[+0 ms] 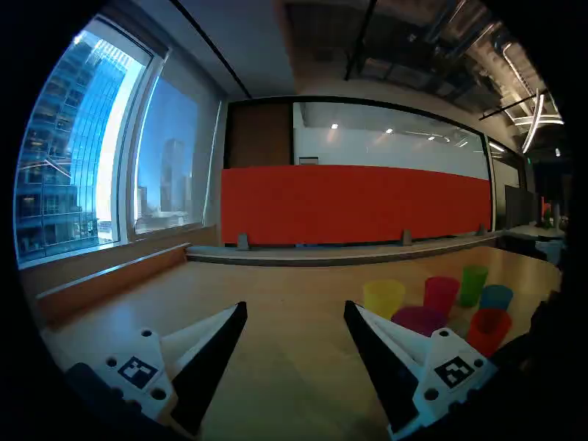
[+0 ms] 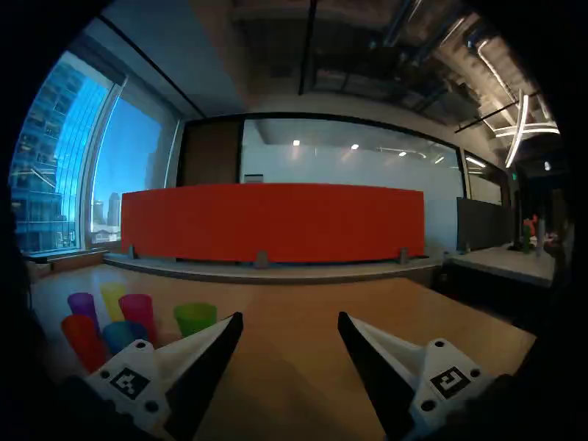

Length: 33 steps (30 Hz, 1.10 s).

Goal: Pour water

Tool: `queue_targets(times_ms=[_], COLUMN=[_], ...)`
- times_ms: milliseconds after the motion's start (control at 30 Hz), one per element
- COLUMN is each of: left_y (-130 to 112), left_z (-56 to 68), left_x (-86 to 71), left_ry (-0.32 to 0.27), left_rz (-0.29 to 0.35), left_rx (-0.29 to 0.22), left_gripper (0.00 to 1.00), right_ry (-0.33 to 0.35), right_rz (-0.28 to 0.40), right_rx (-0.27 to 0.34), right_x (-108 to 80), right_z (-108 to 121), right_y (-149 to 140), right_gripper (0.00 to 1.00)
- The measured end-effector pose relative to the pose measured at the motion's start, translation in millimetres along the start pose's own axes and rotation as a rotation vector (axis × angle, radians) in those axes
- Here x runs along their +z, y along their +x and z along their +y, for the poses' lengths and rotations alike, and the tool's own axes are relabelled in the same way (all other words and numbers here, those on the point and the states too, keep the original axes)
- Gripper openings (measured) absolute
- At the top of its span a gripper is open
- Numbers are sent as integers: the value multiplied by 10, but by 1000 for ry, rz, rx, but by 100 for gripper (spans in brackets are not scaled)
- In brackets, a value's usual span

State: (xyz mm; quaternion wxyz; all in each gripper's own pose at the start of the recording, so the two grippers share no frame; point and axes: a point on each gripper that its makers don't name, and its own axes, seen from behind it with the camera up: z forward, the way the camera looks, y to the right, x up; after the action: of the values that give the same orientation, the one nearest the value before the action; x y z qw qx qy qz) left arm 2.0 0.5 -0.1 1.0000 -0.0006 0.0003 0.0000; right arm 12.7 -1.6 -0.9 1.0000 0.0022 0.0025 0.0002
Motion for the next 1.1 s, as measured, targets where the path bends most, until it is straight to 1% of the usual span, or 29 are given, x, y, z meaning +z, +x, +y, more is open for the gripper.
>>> queue_targets(times_ms=[167,267,567,700,900,1000,1100], left_y=[220,402,984,1262,1618,1777,1917], left_z=[59,97,174,205,253,300,354], left_x=[1,16,104,136,160,165,152], left_ry=[-21,-43,-117,-151,-191,-221,-252], left_rz=[7,12,9,14,16,26,34], left_rx=[-6,-14,-39,-30,0,1,-8], left_gripper=[98,98,98,98,98,98,98], right_ry=[23,38,83,99,117,133,150], right_rz=[7,3,-35,-31,-22,-16,-11], right_rx=[3,5,-22,-32,-22,-15,2], right_x=[-12,-10,32,49,75,72,61], right_z=[-45,-62,-113,-136,-170,-198,-232], right_y=[253,406,815,1046,1398,1542,1626], right_gripper=[100,100,100,100,100,100,100])
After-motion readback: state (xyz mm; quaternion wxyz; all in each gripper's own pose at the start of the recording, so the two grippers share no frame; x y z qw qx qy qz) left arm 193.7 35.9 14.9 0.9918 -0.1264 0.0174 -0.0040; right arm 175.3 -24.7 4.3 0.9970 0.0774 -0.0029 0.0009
